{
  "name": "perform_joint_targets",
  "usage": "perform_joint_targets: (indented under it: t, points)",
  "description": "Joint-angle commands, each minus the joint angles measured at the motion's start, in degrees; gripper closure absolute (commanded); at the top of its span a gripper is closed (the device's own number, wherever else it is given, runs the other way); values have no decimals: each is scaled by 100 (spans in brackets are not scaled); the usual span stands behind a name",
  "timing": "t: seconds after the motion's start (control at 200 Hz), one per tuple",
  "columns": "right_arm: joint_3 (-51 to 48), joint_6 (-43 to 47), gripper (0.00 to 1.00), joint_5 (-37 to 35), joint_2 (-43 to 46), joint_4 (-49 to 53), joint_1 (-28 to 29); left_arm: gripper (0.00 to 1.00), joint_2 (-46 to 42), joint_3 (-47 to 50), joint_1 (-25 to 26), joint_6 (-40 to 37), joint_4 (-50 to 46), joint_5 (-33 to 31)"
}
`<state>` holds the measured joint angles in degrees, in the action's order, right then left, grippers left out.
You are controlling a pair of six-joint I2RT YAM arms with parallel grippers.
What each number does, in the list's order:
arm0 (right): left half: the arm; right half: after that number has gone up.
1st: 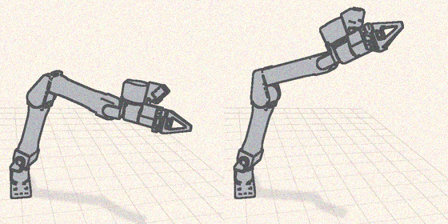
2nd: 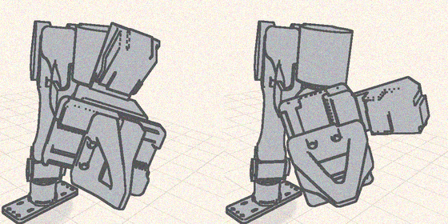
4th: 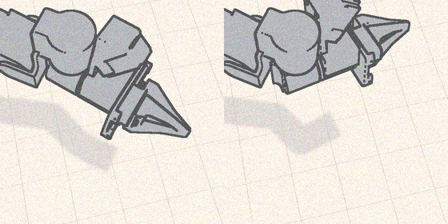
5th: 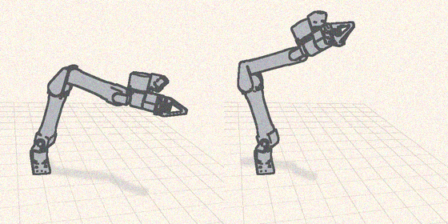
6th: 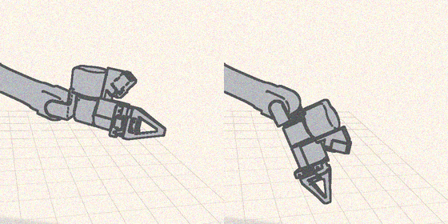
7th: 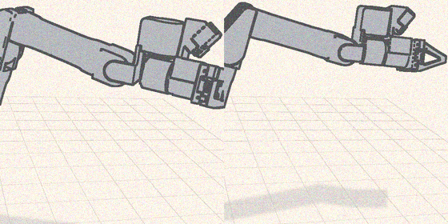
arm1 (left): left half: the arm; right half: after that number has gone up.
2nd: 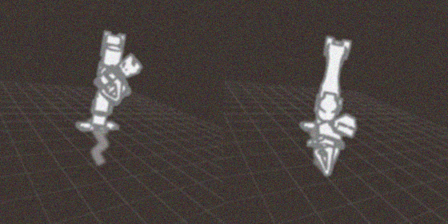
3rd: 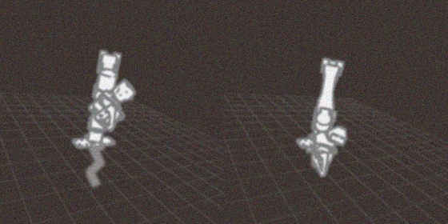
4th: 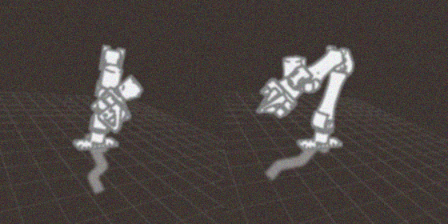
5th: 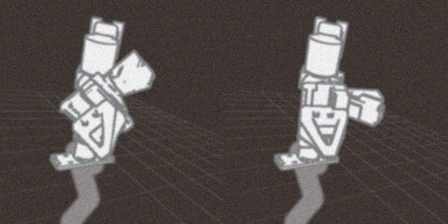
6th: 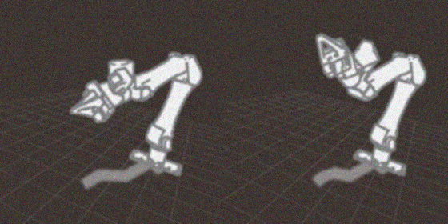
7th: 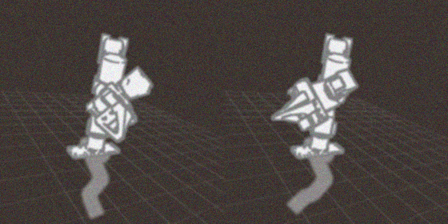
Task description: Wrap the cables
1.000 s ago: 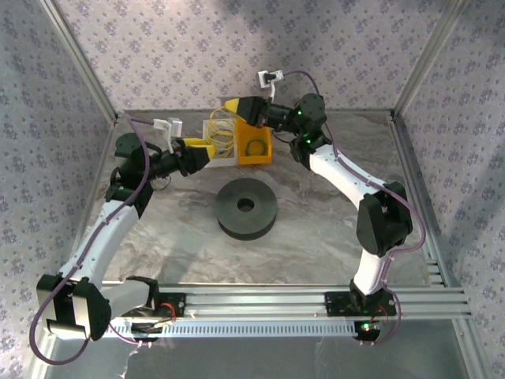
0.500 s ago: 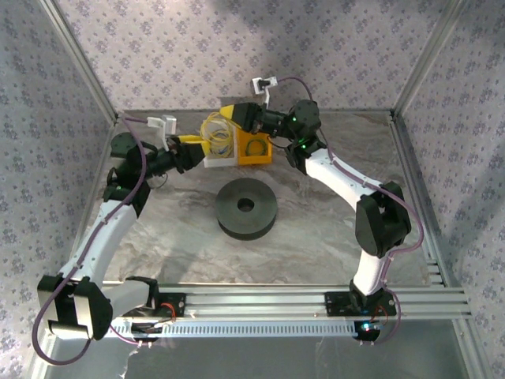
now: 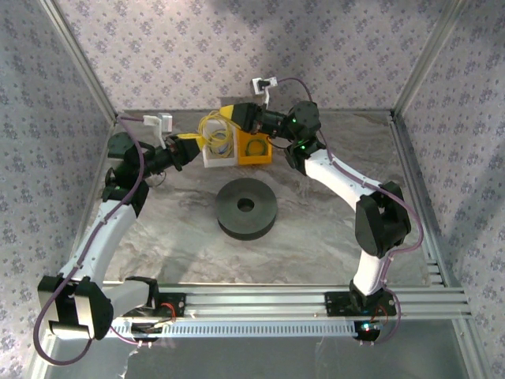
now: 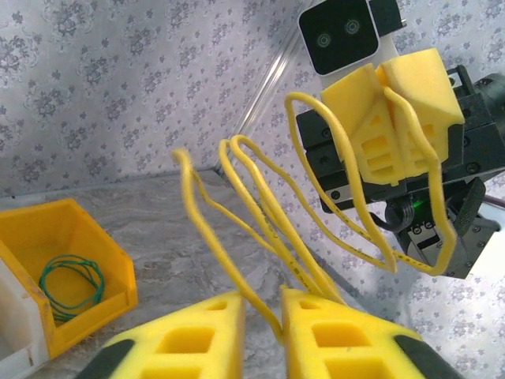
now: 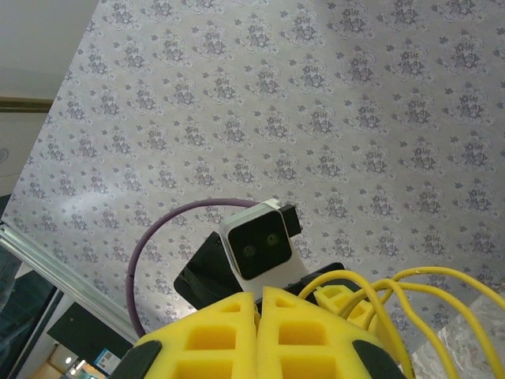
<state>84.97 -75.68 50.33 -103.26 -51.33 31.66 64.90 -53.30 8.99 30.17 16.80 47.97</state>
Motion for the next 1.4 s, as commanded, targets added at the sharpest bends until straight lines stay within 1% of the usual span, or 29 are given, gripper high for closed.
perform_joint_targets:
  t: [0.0,0.165,0.265,0.41,0.495,0.585,0.67,0.735,0.949,1.094,1.149,1.219,1.274,1.359,1.394]
  points:
    - [-76,-61,100,-14,-44,-303,65,84,-149,-107,-37,-29,313,-50]
    - [-112,-70,100,-14,-65,-321,73,93,-144,-117,-55,-31,302,-68]
    - [-132,-57,100,-3,-71,-325,60,100,-149,-106,-70,-22,301,-83]
    - [-169,-19,100,11,-54,-299,19,100,-176,-82,-96,-16,287,-131]
    - [-218,20,100,55,9,-248,-122,100,-213,-100,-146,-67,119,-235]
    - [-313,219,100,146,216,-16,-440,100,-269,-242,-236,-319,-543,-523]
    - [-440,625,100,269,543,485,-854,100,-335,-434,-350,-681,-1432,-976]
    - [-540,985,100,352,805,967,-1216,100,-374,-518,-517,-816,-1892,-1233]
    - [-864,2380,100,422,1643,2788,-2430,100,-417,-703,-1293,-939,-3010,-1659]
    - [-1027,3479,100,276,2014,4090,-3150,100,-441,-837,-1799,-1009,-3469,-1695]
    - [-1179,3427,100,326,2073,3986,-3390,100,-465,-851,-1954,-1004,-3525,-1648]
    - [-1263,3236,100,412,2056,3811,-3582,100,-463,-859,-2023,-1004,-3554,-1576]
    - [-1249,3133,100,443,2051,3709,-3597,100,-424,-874,-2020,-1011,-3557,-1459]
    - [-1160,2974,100,434,2056,3533,-3502,100,-359,-765,-1965,-889,-3322,-1017]
    - [-1116,2879,100,427,2056,3444,-3455,100,-324,-727,-1867,-863,-3227,-858]
